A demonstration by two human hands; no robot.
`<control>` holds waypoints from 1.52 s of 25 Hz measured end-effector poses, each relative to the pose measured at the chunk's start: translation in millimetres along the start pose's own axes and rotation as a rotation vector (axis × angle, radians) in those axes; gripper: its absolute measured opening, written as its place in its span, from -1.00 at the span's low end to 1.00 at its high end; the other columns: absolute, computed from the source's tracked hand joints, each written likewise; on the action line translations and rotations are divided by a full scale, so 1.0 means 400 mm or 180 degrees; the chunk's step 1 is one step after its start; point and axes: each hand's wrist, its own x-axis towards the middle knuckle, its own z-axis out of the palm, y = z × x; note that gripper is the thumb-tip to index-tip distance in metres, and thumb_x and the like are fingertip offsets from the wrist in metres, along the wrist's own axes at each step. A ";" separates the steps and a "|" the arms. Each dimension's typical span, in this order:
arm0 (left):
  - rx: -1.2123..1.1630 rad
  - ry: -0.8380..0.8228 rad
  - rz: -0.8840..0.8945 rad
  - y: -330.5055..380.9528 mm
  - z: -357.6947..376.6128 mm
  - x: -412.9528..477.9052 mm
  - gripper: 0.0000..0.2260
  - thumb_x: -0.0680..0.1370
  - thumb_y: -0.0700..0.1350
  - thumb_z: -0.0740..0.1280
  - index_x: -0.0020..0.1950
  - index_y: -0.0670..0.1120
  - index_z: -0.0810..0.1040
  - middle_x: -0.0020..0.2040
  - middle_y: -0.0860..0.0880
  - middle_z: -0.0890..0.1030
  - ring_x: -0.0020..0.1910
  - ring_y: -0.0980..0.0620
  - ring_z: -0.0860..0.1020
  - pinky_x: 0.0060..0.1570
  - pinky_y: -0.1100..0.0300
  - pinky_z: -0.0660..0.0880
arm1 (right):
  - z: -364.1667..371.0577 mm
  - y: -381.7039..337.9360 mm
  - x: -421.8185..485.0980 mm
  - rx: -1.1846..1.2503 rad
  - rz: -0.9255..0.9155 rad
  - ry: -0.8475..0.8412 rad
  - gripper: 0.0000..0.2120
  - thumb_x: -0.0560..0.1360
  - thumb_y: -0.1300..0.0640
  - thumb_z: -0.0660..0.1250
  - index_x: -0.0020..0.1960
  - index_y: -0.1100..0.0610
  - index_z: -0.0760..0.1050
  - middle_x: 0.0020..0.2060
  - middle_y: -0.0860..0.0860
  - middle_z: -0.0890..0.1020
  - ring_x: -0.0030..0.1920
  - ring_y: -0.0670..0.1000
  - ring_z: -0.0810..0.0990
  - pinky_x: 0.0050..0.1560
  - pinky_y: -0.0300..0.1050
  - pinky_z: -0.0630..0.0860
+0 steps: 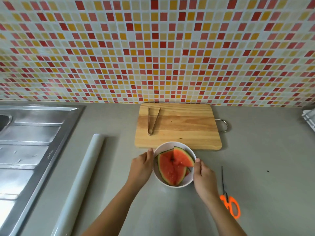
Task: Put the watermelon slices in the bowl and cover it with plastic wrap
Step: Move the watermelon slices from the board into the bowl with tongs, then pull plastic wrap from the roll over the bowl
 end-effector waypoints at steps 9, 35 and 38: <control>-0.0144 -0.0020 0.0264 -0.030 0.003 -0.153 -0.52 0.62 0.09 0.10 -0.19 -0.26 0.56 -0.26 -0.19 0.63 -0.19 -0.14 0.60 -0.13 0.00 0.53 | -0.043 0.014 -0.125 -0.0026 -0.0078 0.0048 -0.71 0.60 0.10 0.07 -0.27 0.08 0.40 -0.51 -0.03 0.42 -0.33 0.15 0.49 -0.32 -0.08 0.16; 0.1131 0.0797 -0.0689 -0.290 -0.436 -0.124 -0.72 0.58 -0.10 0.25 0.17 -0.26 0.56 0.14 -0.25 0.59 0.13 -0.19 0.52 0.12 0.13 0.37 | 0.234 -0.051 -0.396 -0.1920 -0.2327 -0.1828 -0.44 0.57 -0.08 0.04 0.47 0.19 0.12 0.50 0.11 0.14 0.50 0.10 0.05 0.47 0.02 -0.05; 0.0207 0.0338 -0.1135 -0.334 -0.452 -0.117 -0.73 0.56 0.00 0.27 -0.03 -0.22 0.57 -0.10 -0.13 0.53 -0.08 -0.08 0.48 -0.02 0.09 0.43 | 0.226 -0.049 -0.407 -0.2075 -0.2433 -0.1448 -0.49 0.49 -0.07 0.14 0.31 0.20 0.44 0.32 0.10 0.47 0.33 0.10 0.44 0.25 0.13 0.40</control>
